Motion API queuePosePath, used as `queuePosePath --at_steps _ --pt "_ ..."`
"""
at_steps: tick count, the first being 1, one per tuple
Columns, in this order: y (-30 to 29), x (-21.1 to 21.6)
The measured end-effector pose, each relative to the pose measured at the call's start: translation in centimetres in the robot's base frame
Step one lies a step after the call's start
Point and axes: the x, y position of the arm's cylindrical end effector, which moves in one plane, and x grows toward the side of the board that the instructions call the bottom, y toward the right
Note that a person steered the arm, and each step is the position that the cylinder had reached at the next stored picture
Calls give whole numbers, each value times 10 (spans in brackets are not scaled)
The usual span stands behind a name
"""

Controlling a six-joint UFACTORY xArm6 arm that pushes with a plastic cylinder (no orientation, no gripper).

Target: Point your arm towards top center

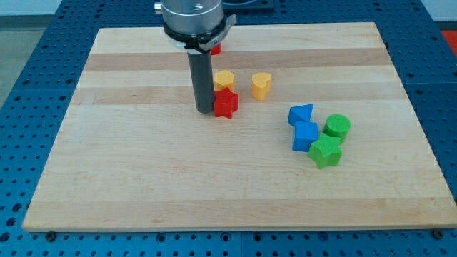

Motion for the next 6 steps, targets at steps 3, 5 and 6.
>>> queuePosePath --at_steps 3,5,6 --pt "-18 -2" --pt "-92 -87" --pt "-97 -136"
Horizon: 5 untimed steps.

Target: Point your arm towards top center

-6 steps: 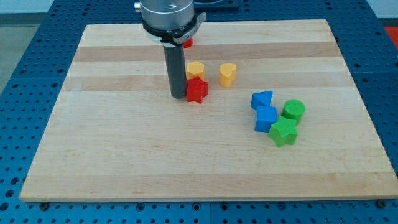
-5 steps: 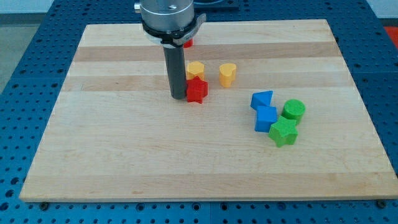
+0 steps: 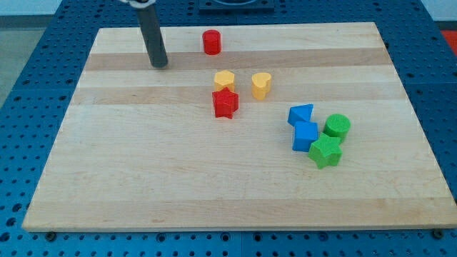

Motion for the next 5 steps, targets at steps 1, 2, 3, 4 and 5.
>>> queuePosePath --at_steps 1,2,3,4,5 --pt "9 -39" --pt "32 -75" --pt "57 -91" --pt "72 -88" --pt "93 -81"
